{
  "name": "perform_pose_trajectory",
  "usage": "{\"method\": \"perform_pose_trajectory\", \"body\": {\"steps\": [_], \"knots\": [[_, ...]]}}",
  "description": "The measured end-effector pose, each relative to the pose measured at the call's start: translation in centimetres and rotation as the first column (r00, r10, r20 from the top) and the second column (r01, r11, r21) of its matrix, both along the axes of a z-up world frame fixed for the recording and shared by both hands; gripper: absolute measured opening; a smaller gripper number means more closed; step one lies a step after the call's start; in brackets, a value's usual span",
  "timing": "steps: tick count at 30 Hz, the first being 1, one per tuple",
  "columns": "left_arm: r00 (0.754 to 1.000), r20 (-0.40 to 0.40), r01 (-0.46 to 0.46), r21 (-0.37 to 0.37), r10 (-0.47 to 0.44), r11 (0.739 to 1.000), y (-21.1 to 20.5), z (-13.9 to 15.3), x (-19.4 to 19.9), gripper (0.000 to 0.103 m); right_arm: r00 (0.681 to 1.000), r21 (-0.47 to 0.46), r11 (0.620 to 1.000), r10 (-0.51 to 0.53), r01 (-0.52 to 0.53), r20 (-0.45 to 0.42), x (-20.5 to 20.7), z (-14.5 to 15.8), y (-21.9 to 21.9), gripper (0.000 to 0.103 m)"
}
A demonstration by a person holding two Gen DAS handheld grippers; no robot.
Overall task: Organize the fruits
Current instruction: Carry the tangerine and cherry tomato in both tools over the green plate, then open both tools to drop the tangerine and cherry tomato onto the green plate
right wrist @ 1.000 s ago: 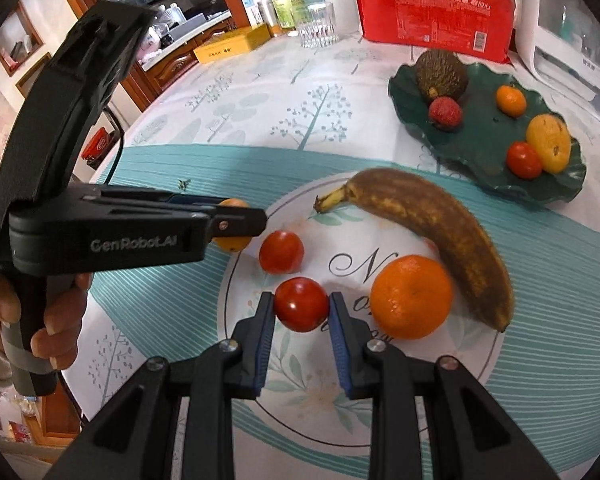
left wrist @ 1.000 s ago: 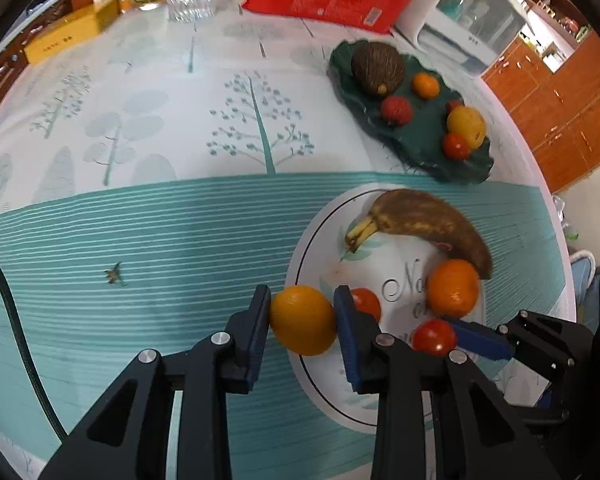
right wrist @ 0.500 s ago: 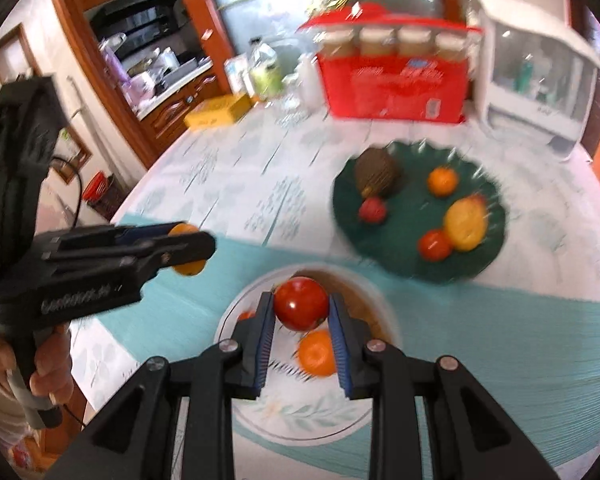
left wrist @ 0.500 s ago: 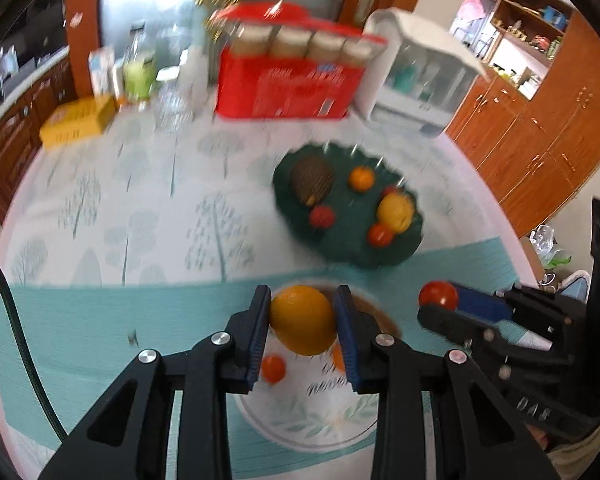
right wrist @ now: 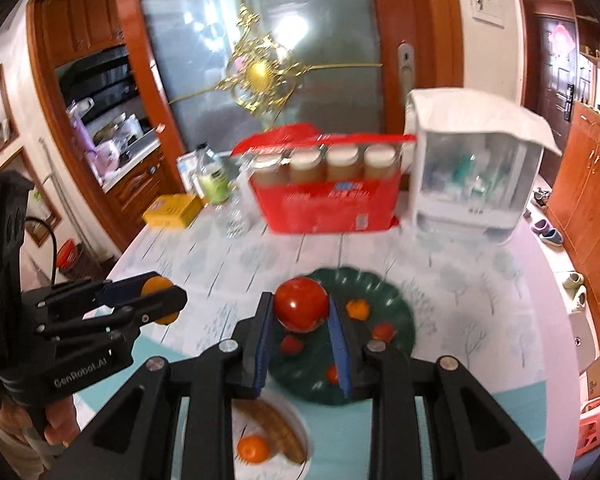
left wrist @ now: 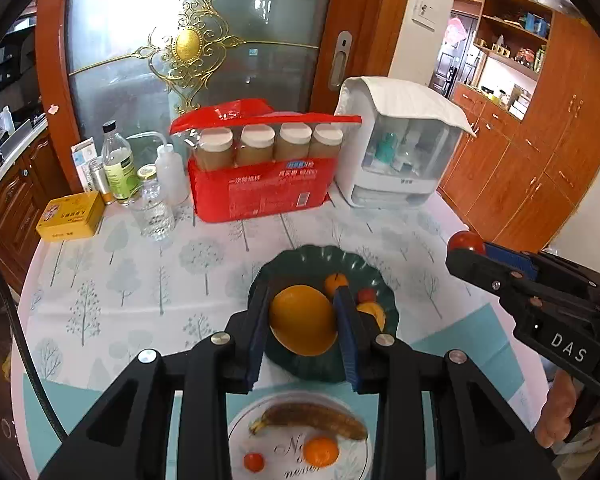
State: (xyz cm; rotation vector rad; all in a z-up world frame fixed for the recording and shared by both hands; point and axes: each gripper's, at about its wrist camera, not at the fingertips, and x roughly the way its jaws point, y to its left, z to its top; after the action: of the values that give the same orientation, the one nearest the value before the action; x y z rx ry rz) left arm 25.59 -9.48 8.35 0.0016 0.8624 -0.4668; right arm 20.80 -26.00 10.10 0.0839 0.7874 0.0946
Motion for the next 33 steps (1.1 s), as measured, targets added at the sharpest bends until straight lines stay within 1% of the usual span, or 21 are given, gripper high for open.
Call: {"method": "perform_pose_trajectory", "body": {"steps": [3, 5, 6, 9, 15, 18, 23, 26, 29, 31, 33], "knots": [[1.000, -0.021, -0.008, 0.001, 0.008, 1.000, -1.1, -0.5, 2.0, 0.031, 1.000, 0.000, 1.000, -0.026, 0.026, -0.008, 1.7, -0.3, -0.9, 0.027], [0.999, -0.043, -0.012, 0.001, 0.013, 1.000, -1.8, -1.6, 3.2, 0.031, 0.999, 0.005, 0.999, -0.040, 0.041, -0.034, 3.1, -1.4, -1.5, 0.027], [0.997, -0.071, -0.018, -0.002, 0.018, 1.000, -2.2, -2.5, 4.0, 0.031, 0.998, 0.006, 0.999, -0.047, 0.047, -0.045, 3.4, -2.0, -1.7, 0.027], [0.992, -0.126, -0.023, -0.010, 0.022, 1.000, -2.9, -5.0, 5.1, 0.031, 0.994, 0.004, 0.998, -0.059, 0.060, -0.093, 4.9, -4.5, -2.2, 0.027], [0.974, -0.225, -0.012, 0.008, 0.013, 1.000, -4.4, -10.3, 6.9, 0.031, 0.977, 0.019, 0.998, -0.059, 0.064, -0.206, 7.2, -10.3, -2.8, 0.027], [0.965, -0.262, 0.002, 0.024, 0.004, 1.000, -5.3, -12.8, 7.6, 0.031, 0.967, 0.022, 0.997, -0.063, 0.070, -0.246, 8.1, -12.4, -3.0, 0.027], [0.954, -0.299, 0.025, 0.038, -0.012, 0.999, -6.3, -15.5, 8.4, 0.031, 0.951, 0.015, 0.997, -0.065, 0.073, -0.301, 9.5, -15.3, -3.2, 0.027], [0.949, -0.314, 0.040, 0.052, -0.021, 0.998, -6.9, -16.8, 8.8, 0.031, 0.944, 0.011, 0.997, -0.065, 0.073, -0.325, 9.9, -16.5, -3.3, 0.027], [0.948, -0.318, 0.055, 0.073, -0.029, 0.996, -7.3, -17.5, 9.0, 0.031, 0.935, 0.002, 0.997, -0.070, 0.076, -0.347, 10.1, -17.4, -3.4, 0.028], [0.950, -0.309, 0.065, 0.090, -0.034, 0.994, -7.5, -17.7, 8.9, 0.035, 0.928, 0.004, 0.997, -0.072, 0.079, -0.366, 10.3, -18.0, -3.6, 0.028], [0.954, -0.299, 0.070, 0.108, -0.035, 0.992, -7.7, -17.7, 8.9, 0.044, 0.923, 0.013, 0.996, -0.075, 0.087, -0.378, 10.2, -18.3, -3.9, 0.029]]}}
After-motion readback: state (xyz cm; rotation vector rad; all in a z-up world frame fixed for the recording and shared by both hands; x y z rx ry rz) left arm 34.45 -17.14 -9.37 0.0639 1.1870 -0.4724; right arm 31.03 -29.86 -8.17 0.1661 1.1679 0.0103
